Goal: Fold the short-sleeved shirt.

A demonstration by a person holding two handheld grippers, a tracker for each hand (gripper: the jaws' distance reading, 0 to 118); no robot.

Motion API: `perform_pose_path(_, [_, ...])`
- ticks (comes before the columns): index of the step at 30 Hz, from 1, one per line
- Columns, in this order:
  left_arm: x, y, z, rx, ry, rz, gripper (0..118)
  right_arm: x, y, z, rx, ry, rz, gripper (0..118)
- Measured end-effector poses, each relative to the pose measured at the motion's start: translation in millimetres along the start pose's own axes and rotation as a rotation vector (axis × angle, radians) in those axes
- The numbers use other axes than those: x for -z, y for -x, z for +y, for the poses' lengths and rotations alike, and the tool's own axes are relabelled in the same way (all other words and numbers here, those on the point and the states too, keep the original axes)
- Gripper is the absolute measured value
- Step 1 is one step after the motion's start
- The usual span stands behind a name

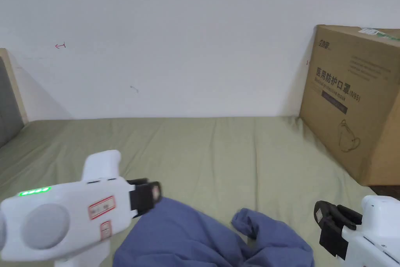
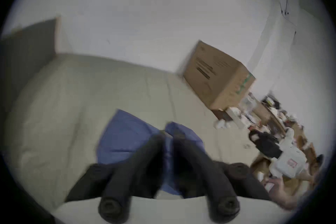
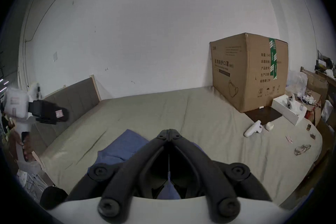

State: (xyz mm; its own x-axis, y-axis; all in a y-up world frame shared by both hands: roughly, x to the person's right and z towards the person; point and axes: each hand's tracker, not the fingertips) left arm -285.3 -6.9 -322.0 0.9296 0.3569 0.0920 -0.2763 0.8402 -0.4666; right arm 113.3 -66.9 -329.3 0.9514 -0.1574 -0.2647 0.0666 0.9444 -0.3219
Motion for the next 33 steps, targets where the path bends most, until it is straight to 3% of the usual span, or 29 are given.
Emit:
perform_pose_path(7, [-63, 31, -26, -0.013, -0.153, 0.219, 0, -5, 3, 3, 0.009, -0.059, -0.031, 0])
perform_pose_path(10, [-55, 45, -30, -0.018, -0.056, 0.257, 0, -3, 2, 6, 0.031, -0.055, -0.026, 0])
perform_pose_path(14, [-14, 84, -43, -0.19, 0.201, 0.207, 0, 0, 5, 6, 0.022, -0.03, -0.013, 0])
perform_pose_path(16, [13, 99, -58, -0.209, 0.313, 0.24, 0, 1, 6, 4, 0.009, -0.015, -0.003, 0])
perform_pose_path(17, [29, 105, -68, -0.2, 0.39, 0.28, 7, 2, 6, 3, 0.002, -0.006, -0.002, 0])
perform_pose_path(18, [41, 111, -78, -0.199, 0.44, 0.296, 29, 3, 6, 2, -0.003, 0.002, 0.0, 0])
perform_pose_path(19, [54, 118, -90, -0.193, 0.484, 0.307, 79, 4, 6, 1, -0.006, 0.011, 0.002, 0])
perform_pose_path(20, [70, 124, -107, -0.189, 0.541, 0.312, 101, 6, 5, -2, -0.008, 0.02, 0.001, 0])
perform_pose_path(21, [80, 128, -119, -0.183, 0.564, 0.31, 103, 8, 4, -4, -0.009, 0.03, 0.0, 0])
perform_pose_path(26, [131, 144, -171, -0.171, 0.714, 0.319, 102, 24, -3, -19, -0.008, 0.099, -0.042, 0])
perform_pose_path(28, [133, 139, -176, -0.124, 0.691, 0.362, 101, 40, -12, -21, 0.007, 0.151, -0.02, 0])
perform_pose_path(29, [129, 132, -173, -0.107, 0.674, 0.36, 94, 51, -18, -21, 0.007, 0.189, -0.007, 0])
perform_pose_path(30, [125, 127, -172, -0.073, 0.645, 0.364, 78, 63, -24, -20, -0.003, 0.222, 0.003, 0])
perform_pose_path(32, [115, 120, -165, 0.023, 0.591, 0.385, 17, 93, -36, -16, -0.034, 0.301, 0.022, 0])
perform_pose_path(33, [110, 118, -164, 0.03, 0.572, 0.359, 5, 105, -42, -14, -0.051, 0.33, 0.018, 0])
